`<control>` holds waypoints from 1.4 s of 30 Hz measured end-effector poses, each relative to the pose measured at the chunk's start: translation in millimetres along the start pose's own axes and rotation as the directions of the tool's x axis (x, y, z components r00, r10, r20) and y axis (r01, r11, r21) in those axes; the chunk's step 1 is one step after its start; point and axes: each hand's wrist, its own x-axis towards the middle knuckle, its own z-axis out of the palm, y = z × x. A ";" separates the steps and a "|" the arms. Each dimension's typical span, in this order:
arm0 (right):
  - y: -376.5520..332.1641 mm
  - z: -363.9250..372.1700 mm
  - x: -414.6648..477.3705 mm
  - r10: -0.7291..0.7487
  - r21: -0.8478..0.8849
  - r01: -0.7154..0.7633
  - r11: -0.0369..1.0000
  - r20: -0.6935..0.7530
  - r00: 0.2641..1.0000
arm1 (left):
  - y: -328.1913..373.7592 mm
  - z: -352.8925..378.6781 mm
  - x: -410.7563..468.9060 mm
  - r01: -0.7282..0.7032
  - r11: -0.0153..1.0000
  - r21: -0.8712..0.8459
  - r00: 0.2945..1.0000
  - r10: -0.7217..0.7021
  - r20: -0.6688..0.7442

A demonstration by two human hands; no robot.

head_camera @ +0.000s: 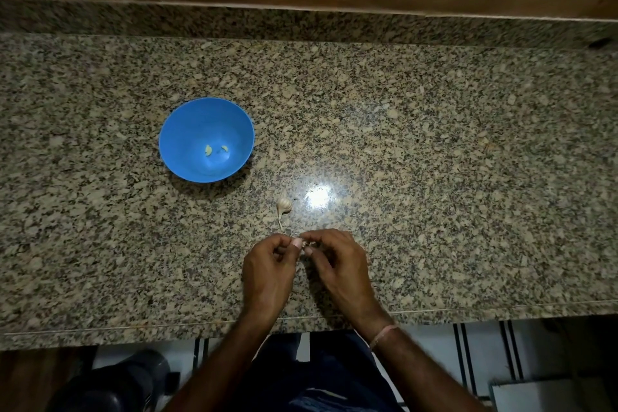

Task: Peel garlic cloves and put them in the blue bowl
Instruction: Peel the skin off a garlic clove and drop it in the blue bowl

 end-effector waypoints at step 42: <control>0.1 -1.7 8.6 0.295 0.345 -0.322 0.882 0.131 0.947 | 2.8 -10.4 -0.7 -0.430 0.825 0.365 0.893 0.449 0.038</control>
